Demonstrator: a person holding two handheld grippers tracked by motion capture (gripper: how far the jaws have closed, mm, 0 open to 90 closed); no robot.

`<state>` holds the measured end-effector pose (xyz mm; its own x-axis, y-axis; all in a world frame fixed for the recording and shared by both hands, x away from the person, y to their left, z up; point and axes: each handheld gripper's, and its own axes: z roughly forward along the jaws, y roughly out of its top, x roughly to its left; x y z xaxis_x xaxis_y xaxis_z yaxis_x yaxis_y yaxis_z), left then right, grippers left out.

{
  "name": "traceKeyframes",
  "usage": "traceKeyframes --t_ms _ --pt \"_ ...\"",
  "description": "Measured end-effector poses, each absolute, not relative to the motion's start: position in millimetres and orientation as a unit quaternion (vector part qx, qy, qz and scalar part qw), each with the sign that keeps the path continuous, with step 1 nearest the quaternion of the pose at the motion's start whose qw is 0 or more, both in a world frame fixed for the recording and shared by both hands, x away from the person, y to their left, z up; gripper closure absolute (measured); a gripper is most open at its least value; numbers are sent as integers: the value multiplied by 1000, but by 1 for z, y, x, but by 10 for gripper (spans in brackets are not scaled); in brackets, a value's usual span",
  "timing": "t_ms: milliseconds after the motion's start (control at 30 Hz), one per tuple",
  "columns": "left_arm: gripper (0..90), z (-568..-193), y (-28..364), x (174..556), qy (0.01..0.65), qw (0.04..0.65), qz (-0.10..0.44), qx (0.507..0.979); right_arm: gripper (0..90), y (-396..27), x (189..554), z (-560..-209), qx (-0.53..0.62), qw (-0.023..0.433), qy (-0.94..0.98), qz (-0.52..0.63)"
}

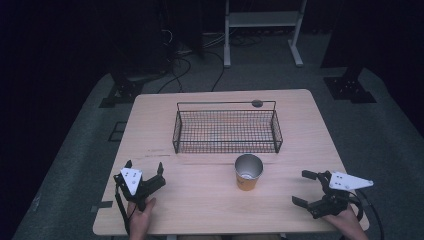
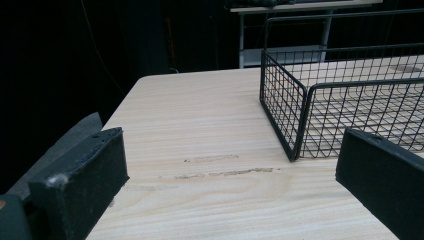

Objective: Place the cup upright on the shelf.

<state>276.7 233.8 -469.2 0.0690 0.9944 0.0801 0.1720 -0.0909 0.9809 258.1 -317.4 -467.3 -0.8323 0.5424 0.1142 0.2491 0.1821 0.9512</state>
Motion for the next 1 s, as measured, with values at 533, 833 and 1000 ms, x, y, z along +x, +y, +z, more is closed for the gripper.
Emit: traceKeyframes --t_ms 533,833,1000 --pt "0 -469 233 276 500 447 461 581 0 -302 258 -461 253 115 763 584" --pt "0 -469 233 274 498 446 463 582 0 -288 258 -452 240 117 762 590" --pt "0 -470 233 274 498 447 463 581 0 -278 262 -449 236 112 765 589"
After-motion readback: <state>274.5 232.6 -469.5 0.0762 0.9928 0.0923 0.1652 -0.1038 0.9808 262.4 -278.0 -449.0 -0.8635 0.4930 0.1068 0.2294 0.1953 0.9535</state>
